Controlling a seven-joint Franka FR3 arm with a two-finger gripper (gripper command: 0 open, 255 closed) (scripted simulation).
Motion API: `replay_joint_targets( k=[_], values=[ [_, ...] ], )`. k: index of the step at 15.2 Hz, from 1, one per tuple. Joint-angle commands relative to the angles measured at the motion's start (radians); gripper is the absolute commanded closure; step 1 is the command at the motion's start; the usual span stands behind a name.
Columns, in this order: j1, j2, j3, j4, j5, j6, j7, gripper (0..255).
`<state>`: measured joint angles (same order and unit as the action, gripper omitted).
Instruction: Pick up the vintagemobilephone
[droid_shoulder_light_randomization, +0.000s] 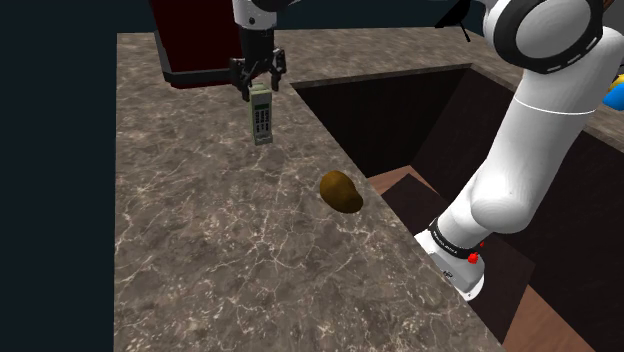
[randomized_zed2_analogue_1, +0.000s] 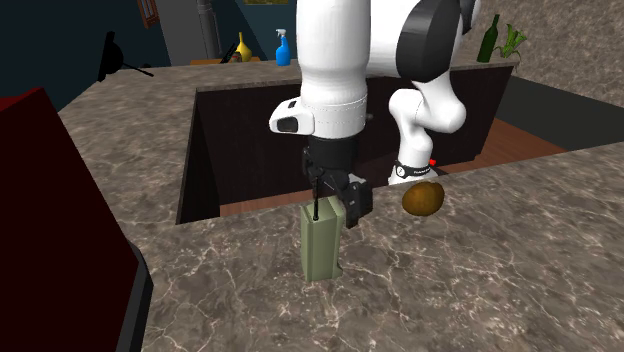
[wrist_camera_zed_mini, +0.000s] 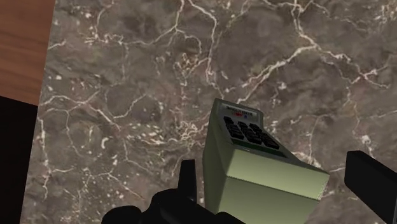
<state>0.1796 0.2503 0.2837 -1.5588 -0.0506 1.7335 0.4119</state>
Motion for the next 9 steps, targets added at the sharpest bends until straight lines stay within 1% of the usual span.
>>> replay_joint_targets(
  k=[1, 2, 9],
  values=[
    [0.000, -0.003, 0.000, -0.016, 0.001, 0.013, 0.001, 0],
    [-0.001, -0.005, 0.000, -0.019, 0.001, 0.015, 0.001, 255],
    [-0.001, -0.007, 0.000, -0.020, 0.002, 0.014, -0.001, 255]
  ],
)
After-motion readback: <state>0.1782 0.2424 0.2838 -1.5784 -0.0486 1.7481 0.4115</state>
